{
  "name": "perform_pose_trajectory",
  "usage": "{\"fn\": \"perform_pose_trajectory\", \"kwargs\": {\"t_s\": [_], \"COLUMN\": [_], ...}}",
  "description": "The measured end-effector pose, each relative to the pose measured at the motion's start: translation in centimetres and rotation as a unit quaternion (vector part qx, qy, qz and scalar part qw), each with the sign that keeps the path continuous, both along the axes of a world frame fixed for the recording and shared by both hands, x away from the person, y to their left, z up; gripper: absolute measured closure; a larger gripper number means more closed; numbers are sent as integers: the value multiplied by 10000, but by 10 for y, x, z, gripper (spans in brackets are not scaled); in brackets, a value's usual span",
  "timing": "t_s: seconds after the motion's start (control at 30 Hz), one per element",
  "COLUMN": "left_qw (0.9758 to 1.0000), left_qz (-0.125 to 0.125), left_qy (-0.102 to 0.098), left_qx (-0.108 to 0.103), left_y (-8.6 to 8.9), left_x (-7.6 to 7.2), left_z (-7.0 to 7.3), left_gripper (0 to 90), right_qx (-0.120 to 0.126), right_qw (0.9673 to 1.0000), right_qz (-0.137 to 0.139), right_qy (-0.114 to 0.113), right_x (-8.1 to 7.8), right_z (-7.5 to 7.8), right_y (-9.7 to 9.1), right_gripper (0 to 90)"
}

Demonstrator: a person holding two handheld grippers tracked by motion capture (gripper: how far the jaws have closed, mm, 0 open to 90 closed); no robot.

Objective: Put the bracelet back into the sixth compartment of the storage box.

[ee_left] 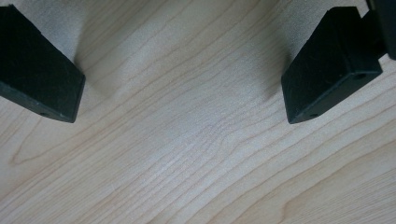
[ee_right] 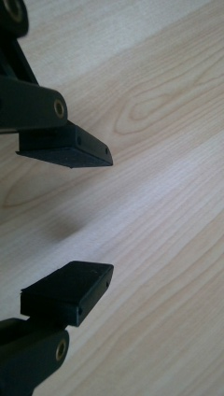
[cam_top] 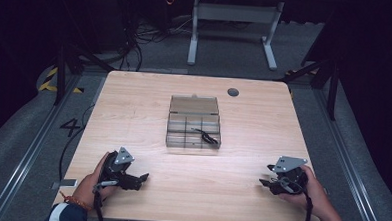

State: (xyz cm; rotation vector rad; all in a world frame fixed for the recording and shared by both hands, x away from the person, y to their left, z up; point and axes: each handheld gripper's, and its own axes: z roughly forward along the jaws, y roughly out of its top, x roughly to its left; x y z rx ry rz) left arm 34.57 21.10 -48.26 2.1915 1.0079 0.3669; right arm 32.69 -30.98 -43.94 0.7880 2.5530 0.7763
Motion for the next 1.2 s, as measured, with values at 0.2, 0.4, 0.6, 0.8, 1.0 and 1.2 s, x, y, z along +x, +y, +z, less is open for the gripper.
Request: {"fn": "perform_pose_trajectory", "kwargs": {"t_s": [0.2, 0.4, 0.6, 0.8, 1.0, 1.2], "left_qw": [10000, 10000, 10000, 10000, 10000, 10000], "left_qz": [0, -1, -2, -1, -1, 15], "left_qy": [-1, -1, 1, -1, 0, 1], "left_qx": [-1, 0, -2, 0, 2, -2], "left_y": [0, 0, 0, 0, 0, 0], "left_x": [0, 0, 0, 0, 0, 0], "left_z": [0, 0, 0, 0, 0, 0], "left_gripper": [0, 0, 0, 0, 0, 1], "right_qx": [397, 814, 1164, 1210, 1191, 1177], "right_qw": [9990, 9955, 9908, 9893, 9889, 9886], "right_qz": [-204, -480, -681, -800, -872, -928], "right_qy": [-12, -39, -71, -169, -163, -170], "right_x": [-9, -15, -20, -22, -22, -21], "right_z": [-9, -19, -27, -30, -30, -30], "right_y": [-17, -32, -42, -42, -42, -41], "right_gripper": [389, 359, 337, 291, 262, 242]}}
